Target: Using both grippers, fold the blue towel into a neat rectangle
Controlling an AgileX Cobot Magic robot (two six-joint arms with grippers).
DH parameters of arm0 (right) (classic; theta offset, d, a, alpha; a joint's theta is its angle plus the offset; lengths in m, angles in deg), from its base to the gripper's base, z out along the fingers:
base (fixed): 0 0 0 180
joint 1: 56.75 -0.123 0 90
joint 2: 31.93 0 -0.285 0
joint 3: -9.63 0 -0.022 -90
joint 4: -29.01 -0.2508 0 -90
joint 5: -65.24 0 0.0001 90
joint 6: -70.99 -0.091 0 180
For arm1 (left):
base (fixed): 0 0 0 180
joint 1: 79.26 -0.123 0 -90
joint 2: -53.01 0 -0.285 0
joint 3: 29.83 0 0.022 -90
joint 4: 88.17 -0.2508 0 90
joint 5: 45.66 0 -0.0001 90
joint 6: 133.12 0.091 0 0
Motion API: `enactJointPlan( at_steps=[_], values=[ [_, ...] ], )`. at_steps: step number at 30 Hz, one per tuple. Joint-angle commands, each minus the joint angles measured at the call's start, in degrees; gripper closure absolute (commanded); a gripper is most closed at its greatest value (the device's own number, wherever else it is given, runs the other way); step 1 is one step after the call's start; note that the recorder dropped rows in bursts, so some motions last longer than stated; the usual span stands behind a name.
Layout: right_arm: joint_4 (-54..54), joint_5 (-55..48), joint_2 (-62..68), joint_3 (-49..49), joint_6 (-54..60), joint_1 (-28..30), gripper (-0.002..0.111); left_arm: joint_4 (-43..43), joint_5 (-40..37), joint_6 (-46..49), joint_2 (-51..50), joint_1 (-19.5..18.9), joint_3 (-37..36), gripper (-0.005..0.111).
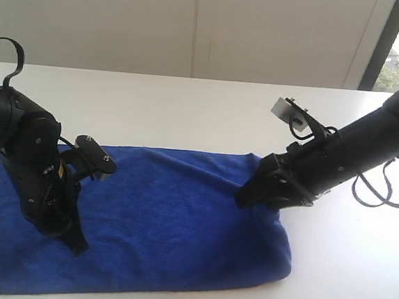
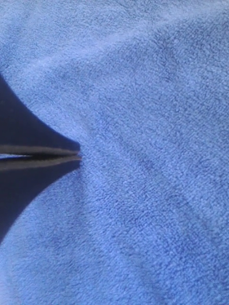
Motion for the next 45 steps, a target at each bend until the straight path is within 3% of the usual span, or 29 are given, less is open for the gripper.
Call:
enactJointPlan(
  at_steps=[1,6,9,12,22,26,29,32,45],
  values=[
    [-1.0,0.1,-0.2,-0.3,0.4,-3.4,0.054,0.6,-1.1,-0.1,0.0,-0.1,-0.5,0.107],
    [-2.1,3.9,-0.2,-0.3,4.4,-11.2,0.054,0.6,-1.1,-0.1,0.0,-0.1,-0.5,0.107],
    [-5.6,4.3,-0.2,-0.3,8.4,-15.0,0.043,0.6,-1.1,-0.1,0.0,-0.1,-0.5,0.107],
    [-8.2,4.2,-0.2,-0.3,11.7,-15.9,0.033,0.6,-1.1,-0.1,0.0,-0.1,-0.5,0.107],
    [-10.6,4.8,-0.1,-0.3,12.4,-17.6,0.033,0.6,-0.6,-0.1,0.0,-0.1,-0.5,0.107],
    [-2.7,11.1,0.0,-0.3,17.3,-18.0,0.036,0.7,-1.2,-0.1,0.0,-0.1,-0.5,0.107],
    [11.3,15.6,-0.3,-1.3,17.1,-17.6,0.041,0.7,-1.2,-0.1,0.0,-0.1,-0.5,0.107],
    [23.5,18.7,-0.3,-2.6,10.5,-17.6,0.044,0.7,-0.9,-0.1,0.0,-0.1,-0.5,0.107],
    [24.6,14.6,0.2,-2.3,4.4,-18.7,0.044,0.7,-0.3,-0.1,0.0,-0.1,-0.5,0.107]
  ],
)
